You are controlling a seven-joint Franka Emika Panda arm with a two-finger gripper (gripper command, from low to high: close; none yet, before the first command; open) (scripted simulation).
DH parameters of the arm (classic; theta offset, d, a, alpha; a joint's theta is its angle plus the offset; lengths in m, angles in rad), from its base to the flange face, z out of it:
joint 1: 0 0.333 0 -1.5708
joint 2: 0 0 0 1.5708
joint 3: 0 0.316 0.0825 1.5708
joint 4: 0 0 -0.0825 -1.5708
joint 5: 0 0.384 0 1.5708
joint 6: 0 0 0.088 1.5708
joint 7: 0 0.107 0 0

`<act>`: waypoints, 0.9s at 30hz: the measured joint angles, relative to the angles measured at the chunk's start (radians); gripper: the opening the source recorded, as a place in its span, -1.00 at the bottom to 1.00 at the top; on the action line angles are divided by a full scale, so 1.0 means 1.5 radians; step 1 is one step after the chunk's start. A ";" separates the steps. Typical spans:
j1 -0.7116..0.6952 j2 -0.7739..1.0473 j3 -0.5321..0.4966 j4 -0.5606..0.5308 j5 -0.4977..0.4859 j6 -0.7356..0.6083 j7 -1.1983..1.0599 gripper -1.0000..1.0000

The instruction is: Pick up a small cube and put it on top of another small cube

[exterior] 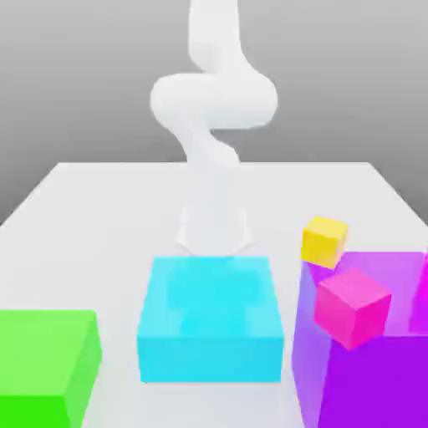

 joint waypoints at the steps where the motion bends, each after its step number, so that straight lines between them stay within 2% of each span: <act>1: -0.010 0.018 0.022 -0.006 -0.007 0.016 0.027 0.00; 19: -0.028 0.288 0.465 -0.274 -0.038 0.289 0.532 0.00; 27: -0.034 0.416 0.540 -0.371 0.060 0.339 0.795 0.00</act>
